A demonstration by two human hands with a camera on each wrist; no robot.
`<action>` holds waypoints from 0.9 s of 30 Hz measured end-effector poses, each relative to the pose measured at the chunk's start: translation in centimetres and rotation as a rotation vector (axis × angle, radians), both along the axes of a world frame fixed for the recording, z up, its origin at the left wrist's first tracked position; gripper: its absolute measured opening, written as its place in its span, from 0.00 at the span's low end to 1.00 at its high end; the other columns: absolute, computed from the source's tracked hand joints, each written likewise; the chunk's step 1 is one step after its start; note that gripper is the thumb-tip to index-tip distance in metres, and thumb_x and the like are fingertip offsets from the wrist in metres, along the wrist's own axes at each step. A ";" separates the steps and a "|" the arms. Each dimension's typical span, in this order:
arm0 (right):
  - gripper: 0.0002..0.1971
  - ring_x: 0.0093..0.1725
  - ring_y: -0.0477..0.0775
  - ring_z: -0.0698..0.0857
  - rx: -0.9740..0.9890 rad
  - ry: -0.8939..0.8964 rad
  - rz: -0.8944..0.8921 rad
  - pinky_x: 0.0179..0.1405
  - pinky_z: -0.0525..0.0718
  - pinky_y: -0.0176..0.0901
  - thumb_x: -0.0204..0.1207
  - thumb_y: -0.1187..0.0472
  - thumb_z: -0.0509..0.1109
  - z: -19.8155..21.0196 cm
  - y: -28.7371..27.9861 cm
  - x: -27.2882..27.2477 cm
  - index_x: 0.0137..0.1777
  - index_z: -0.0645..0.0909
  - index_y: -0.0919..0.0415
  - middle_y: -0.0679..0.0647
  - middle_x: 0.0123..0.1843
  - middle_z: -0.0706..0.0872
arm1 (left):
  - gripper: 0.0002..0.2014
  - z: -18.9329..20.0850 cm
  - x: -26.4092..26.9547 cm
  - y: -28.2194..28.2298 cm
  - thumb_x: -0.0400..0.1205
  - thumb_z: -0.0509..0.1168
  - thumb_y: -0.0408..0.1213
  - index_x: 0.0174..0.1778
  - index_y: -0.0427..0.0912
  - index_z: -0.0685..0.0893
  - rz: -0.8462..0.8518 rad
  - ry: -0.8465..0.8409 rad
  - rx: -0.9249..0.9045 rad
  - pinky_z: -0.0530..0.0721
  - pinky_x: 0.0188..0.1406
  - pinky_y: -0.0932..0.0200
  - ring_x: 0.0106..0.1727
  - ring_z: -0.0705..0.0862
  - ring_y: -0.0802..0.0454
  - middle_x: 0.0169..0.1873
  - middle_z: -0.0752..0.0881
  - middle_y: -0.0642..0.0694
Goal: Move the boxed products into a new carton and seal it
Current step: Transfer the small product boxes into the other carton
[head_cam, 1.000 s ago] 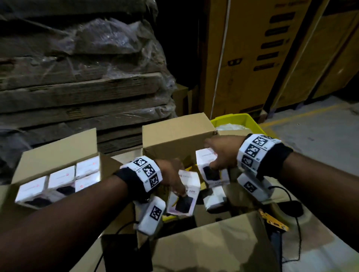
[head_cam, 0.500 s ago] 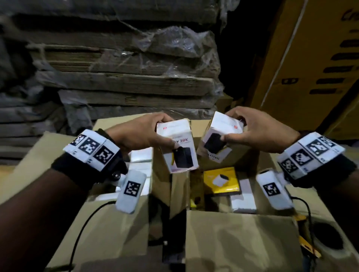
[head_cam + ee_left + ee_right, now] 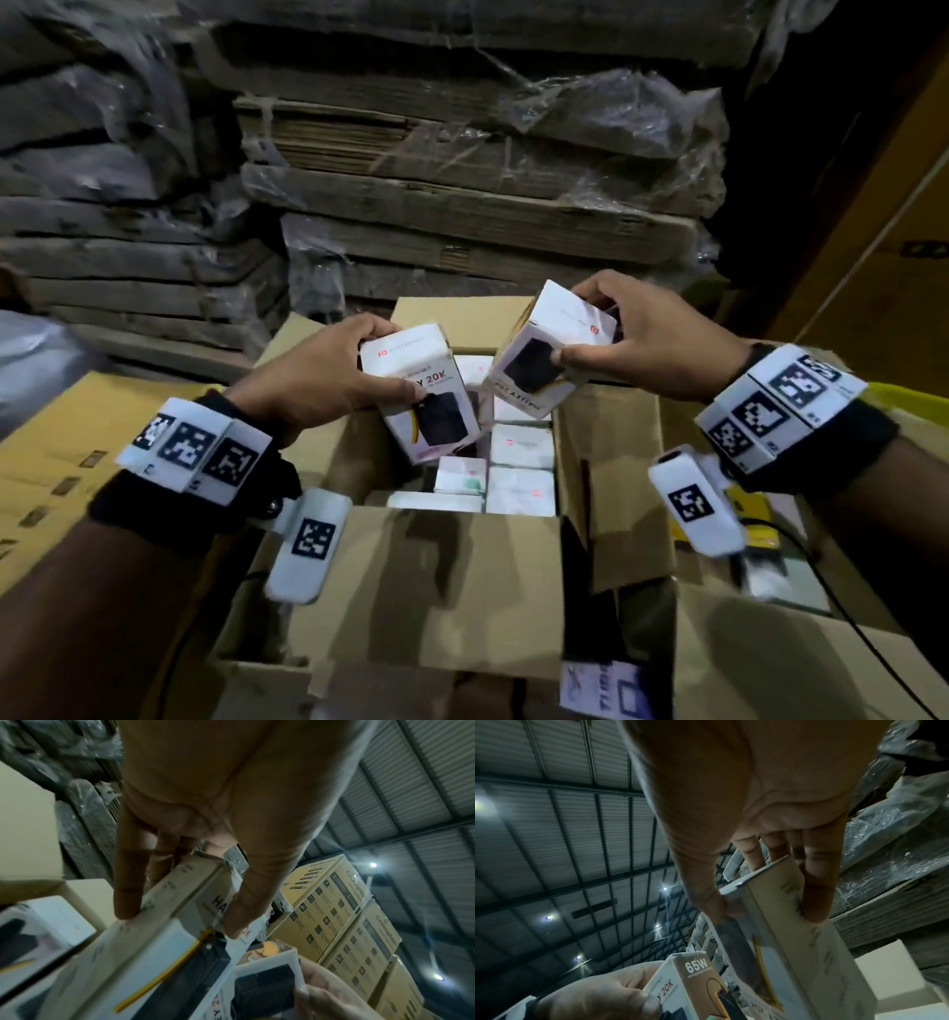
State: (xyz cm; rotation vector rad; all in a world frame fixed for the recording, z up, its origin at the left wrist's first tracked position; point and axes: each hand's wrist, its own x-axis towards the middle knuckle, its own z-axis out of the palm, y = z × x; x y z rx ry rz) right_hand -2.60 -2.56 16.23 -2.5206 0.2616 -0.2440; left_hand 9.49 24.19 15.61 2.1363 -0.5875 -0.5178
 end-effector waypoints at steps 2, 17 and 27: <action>0.26 0.50 0.46 0.84 -0.027 0.032 0.008 0.49 0.85 0.49 0.65 0.44 0.79 -0.2 1.7 1.9 0.60 0.76 0.49 0.45 0.53 0.85 | 0.25 -1.2 1.4 0.9 0.71 0.81 0.35 0.61 0.46 0.80 0.005 -0.013 0.000 0.90 0.50 0.52 0.50 0.88 0.51 0.50 0.89 0.46; 0.31 0.50 0.52 0.79 -0.237 0.266 -0.006 0.53 0.82 0.55 0.59 0.42 0.80 -6.3 8.7 11.8 0.61 0.73 0.48 0.48 0.53 0.77 | 0.37 -9.8 9.5 1.0 0.67 0.82 0.43 0.69 0.42 0.71 -0.090 -0.189 0.325 0.83 0.53 0.53 0.58 0.81 0.45 0.62 0.78 0.43; 0.30 0.51 0.51 0.80 -0.296 0.418 0.031 0.49 0.81 0.47 0.64 0.43 0.79 -5.6 7.9 11.1 0.64 0.73 0.51 0.49 0.55 0.82 | 0.37 -10.3 9.7 1.7 0.68 0.82 0.42 0.70 0.42 0.71 -0.121 -0.178 0.314 0.78 0.50 0.58 0.57 0.79 0.48 0.61 0.77 0.45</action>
